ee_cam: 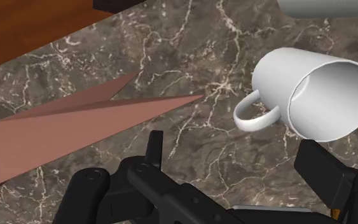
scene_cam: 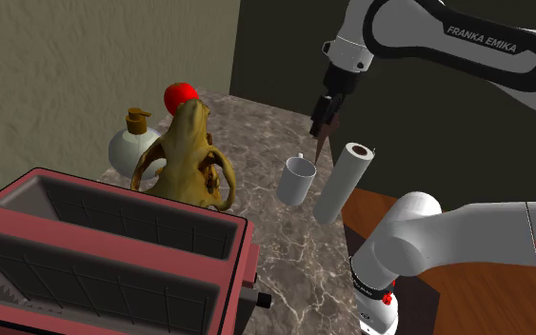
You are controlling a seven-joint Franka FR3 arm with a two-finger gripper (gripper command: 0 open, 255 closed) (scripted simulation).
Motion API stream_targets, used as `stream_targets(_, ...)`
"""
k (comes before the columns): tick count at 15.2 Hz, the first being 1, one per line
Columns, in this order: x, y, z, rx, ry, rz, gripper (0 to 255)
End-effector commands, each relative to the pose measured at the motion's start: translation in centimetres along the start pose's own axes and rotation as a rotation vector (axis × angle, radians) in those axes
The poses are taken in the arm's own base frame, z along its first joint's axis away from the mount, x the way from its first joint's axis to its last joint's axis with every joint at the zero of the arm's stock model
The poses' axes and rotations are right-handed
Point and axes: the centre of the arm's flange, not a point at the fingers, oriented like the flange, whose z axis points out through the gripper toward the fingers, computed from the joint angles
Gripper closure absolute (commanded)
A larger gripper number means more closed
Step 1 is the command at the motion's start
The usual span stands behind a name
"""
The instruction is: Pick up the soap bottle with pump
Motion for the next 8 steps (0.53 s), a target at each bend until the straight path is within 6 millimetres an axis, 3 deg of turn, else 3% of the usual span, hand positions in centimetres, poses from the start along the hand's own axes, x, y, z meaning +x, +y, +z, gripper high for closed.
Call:
stream_targets(1,0.0,0.0,0.0,0.0,0.0,0.0,0)
stream_targets(8,6.3,-6.7,-0.1,-0.001,0.01,0.002,0)
